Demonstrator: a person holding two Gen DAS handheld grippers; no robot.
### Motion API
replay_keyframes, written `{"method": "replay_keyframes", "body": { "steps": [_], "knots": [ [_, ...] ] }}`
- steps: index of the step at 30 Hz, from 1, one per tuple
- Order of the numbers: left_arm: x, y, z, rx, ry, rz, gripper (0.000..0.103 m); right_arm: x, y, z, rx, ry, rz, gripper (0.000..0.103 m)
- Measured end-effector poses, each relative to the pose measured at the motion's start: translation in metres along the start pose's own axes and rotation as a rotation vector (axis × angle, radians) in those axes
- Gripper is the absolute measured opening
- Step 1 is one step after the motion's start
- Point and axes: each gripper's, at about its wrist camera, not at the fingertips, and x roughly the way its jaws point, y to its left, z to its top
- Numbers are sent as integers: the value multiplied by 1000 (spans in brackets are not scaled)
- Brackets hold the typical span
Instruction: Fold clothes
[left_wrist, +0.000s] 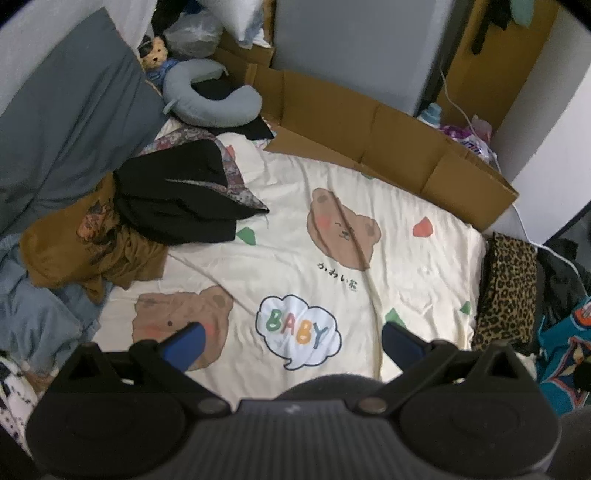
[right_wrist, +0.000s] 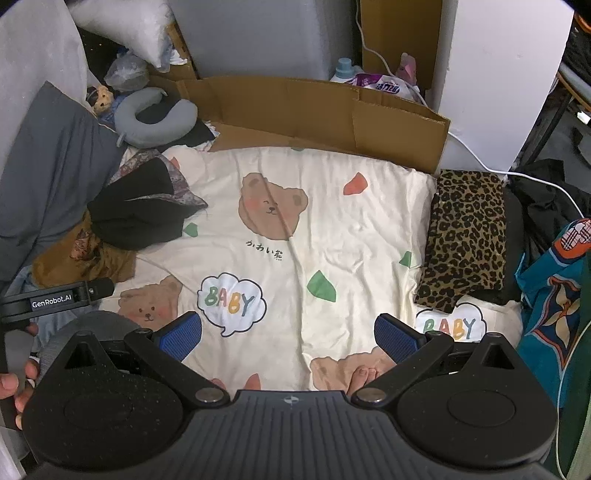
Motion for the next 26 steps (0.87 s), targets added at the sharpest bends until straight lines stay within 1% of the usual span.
{"method": "replay_keyframes", "body": {
  "steps": [3, 11, 26],
  "knots": [
    [2, -2, 0, 17, 3, -5, 102, 1, -2, 0, -5, 12, 10, 103],
    [4, -8, 0, 44, 2, -7, 102, 1, -3, -1, -16, 7, 5, 103],
    [4, -14, -2, 62, -3, -3, 101, -2, -10, -1, -8, 2, 10, 102]
  ]
}}
